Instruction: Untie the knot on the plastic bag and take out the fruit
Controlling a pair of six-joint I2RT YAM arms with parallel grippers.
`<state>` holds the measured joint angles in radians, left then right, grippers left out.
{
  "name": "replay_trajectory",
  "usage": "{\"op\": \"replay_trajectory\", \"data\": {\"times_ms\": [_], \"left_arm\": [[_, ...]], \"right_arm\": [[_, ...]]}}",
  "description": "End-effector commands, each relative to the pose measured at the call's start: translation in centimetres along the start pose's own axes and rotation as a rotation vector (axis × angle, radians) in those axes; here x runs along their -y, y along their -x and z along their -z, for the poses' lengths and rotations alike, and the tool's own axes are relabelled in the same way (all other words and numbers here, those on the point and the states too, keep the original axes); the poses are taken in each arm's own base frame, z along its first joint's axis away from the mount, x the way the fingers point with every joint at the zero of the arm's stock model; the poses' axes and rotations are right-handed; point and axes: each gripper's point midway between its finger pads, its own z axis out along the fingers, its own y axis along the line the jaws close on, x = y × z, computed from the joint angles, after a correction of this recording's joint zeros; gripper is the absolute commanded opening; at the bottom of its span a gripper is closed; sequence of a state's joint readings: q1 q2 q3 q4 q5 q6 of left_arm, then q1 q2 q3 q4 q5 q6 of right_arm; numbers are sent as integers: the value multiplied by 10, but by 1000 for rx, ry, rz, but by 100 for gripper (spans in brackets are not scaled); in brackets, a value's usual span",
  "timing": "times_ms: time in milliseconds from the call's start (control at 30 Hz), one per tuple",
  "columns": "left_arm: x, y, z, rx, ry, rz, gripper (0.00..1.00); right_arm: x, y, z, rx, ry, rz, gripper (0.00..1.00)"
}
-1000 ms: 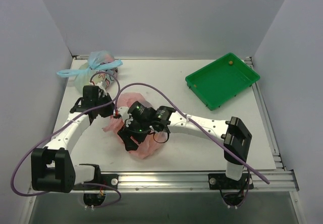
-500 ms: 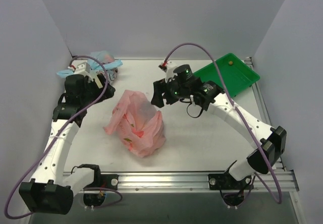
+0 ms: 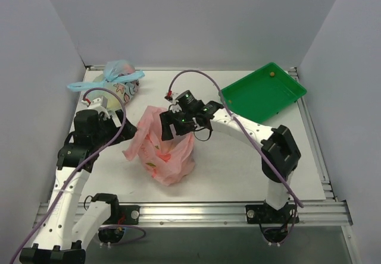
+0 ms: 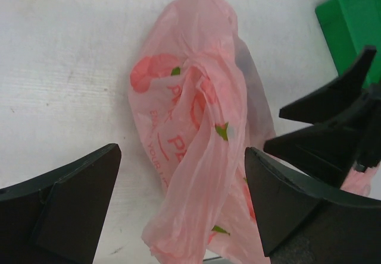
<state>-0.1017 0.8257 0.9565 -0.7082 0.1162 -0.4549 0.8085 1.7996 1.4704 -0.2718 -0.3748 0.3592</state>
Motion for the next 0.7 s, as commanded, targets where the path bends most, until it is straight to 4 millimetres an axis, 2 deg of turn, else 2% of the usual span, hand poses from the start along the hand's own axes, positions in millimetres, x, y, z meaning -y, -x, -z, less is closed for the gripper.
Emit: {"op": "replay_trajectory", "data": {"times_ms": [0,33,67,100,200,233,300,333,367,433,467,500,533,633,667], "left_arm": [[4,-30,9,-88,-51,-7,96],[2,-34,9,-98,-48,-2,97],[2,-38,10,-104,-52,1,96],[1,-46,8,-124,-55,6,97],[-1,-58,7,-153,-61,21,97],[0,-60,7,-157,-64,22,97],[-1,-64,6,-162,-61,22,97],[-2,-66,6,-166,-58,21,97],[-3,-66,5,-166,-56,22,97],[-2,-68,4,-171,-55,32,97],[0,-70,2,-180,-60,34,97],[2,-69,1,-176,-69,37,97],[4,-70,-1,-182,-75,35,97],[14,-76,-7,-208,-101,18,97],[15,-79,-11,-221,-90,10,97]], "right_arm": [[-27,15,-17,32,51,20,76],[-31,20,-21,42,55,25,76],[-32,13,-35,16,49,27,75],[-33,13,-40,13,46,31,75],[-24,15,-55,19,-13,27,60],[-14,16,-57,32,-61,17,43],[5,19,-54,51,-118,-21,23],[13,18,-51,60,-140,-39,9],[23,20,-44,88,-172,-57,4],[40,22,-34,121,-210,-112,0],[44,31,-24,165,-222,-125,0],[52,23,-23,161,-243,-149,0],[57,24,-18,174,-258,-160,0],[67,21,-8,198,-296,-180,0],[64,23,-6,211,-277,-177,0]]}}
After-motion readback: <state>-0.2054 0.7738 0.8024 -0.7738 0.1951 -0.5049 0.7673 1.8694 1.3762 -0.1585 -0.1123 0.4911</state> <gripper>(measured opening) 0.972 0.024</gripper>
